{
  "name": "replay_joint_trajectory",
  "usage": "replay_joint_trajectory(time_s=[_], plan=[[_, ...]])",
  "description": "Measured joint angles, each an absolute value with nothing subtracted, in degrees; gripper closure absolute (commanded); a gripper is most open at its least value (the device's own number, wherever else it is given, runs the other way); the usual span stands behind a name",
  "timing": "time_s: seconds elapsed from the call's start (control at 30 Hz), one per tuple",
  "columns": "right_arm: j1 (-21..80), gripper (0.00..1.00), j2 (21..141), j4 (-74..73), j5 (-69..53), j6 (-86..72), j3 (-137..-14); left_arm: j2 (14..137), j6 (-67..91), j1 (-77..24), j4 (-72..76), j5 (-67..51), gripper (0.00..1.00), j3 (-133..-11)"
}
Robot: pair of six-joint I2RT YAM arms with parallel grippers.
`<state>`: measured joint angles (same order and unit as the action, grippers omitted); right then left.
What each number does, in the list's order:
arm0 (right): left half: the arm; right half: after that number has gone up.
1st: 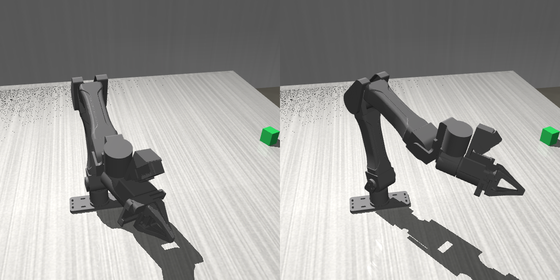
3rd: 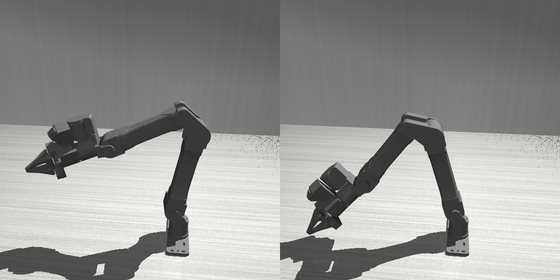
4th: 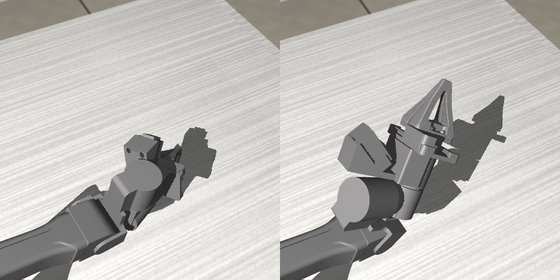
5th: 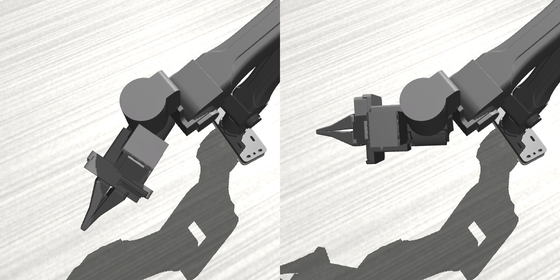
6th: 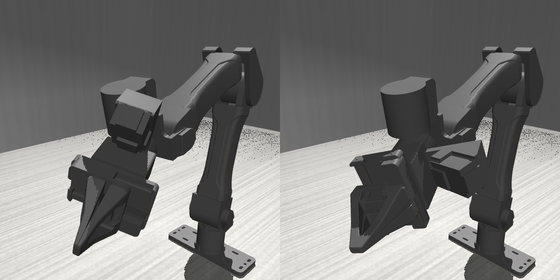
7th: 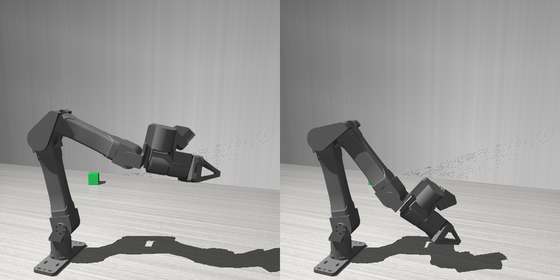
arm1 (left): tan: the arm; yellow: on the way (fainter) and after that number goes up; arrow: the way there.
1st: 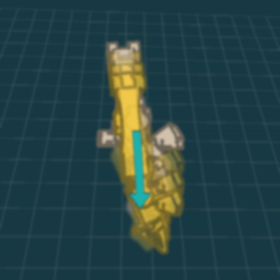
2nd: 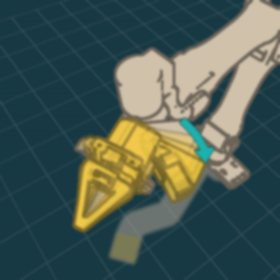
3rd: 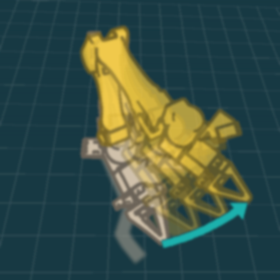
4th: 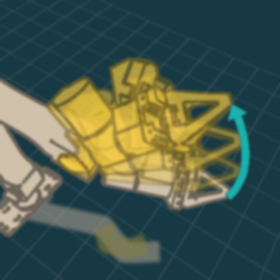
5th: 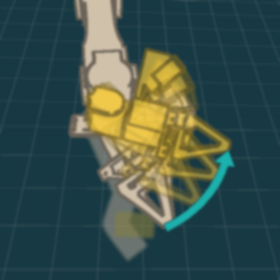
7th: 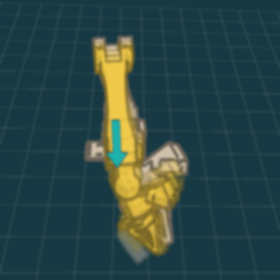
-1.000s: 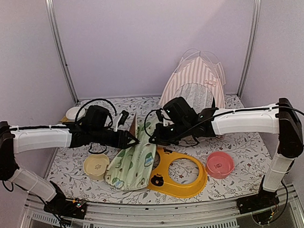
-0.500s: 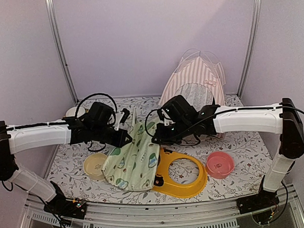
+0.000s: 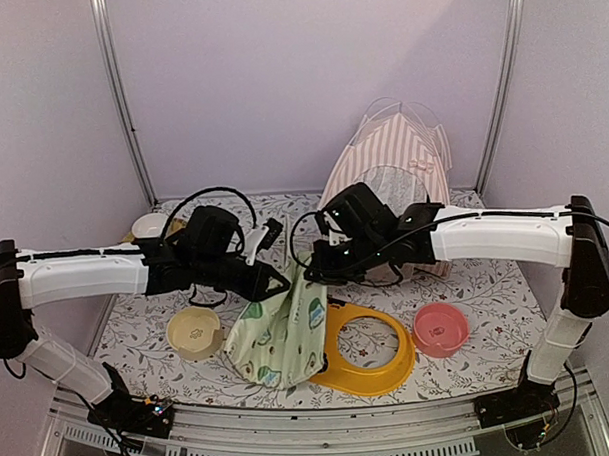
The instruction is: Set up the pet tent
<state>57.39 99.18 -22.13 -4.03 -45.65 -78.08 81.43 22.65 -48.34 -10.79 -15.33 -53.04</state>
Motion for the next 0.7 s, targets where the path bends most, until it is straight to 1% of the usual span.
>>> replay_joint_trajectory(time_s=[0.07, 0.2, 0.3, 0.37, 0.5, 0.7], plan=[[57.5, 1.0, 101.1, -23.0, -3.4, -45.6, -80.3, 81.9, 23.0, -48.4, -8.2, -16.9, 0.88, -52.0], [57.5, 1.0, 104.6, -24.8, -2.4, -45.6, -83.3, 84.1, 24.3, -48.3, -3.5, -20.3, 0.69, -51.0], [57.5, 1.0, 107.2, -26.9, -1.3, -45.7, -85.8, 84.8, 24.9, -48.4, -1.0, -22.4, 0.6, -50.5], [57.4, 1.0, 108.5, -27.2, -0.6, -45.9, -86.4, 85.0, 25.3, -48.4, 0.6, -23.5, 0.51, -50.4], [57.4, 1.0, 110.0, -27.9, 0.2, -46.9, -87.2, 85.9, 25.1, -48.4, 1.4, -23.9, 0.42, -50.3], [57.3, 1.0, 113.0, -31.0, 1.8, -50.5, -90.1, 88.3, 23.9, -50.2, 1.3, -22.1, 0.34, -50.3]])
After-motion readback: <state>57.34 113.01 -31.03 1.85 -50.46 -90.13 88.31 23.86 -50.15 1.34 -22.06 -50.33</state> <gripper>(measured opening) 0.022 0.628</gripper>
